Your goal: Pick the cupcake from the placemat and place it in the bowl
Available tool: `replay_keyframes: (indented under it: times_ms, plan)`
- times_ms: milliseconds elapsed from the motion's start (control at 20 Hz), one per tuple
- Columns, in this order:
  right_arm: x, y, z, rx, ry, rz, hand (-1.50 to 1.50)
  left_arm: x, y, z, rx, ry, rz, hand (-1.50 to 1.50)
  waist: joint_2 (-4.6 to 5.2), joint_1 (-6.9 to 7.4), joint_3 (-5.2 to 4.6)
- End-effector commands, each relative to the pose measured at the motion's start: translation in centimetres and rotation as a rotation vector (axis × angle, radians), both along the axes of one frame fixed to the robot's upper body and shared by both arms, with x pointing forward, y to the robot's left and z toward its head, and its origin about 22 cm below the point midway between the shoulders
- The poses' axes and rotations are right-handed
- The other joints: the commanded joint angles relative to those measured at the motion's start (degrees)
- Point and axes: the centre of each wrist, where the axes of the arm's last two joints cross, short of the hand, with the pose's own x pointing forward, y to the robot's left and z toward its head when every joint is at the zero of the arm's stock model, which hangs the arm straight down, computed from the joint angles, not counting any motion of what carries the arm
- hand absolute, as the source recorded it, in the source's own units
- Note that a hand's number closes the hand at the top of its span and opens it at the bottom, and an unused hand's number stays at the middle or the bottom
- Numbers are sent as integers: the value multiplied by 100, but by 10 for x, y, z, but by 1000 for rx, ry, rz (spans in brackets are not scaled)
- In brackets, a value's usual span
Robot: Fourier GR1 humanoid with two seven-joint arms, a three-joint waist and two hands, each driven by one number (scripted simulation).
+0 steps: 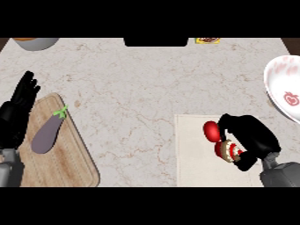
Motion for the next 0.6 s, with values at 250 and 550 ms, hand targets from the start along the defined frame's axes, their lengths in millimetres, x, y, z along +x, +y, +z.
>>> replay_keyframes:
  times_ms: [250,550]
  plan:
    - [-28,-31,93,44,-362,-113,150,-4,0,2,2,9,17,0,-16,-119,7]
    - [-48,-59,155,218,-611,-257,150,-9,16,5,7,1,46,0,-14,-120,11]
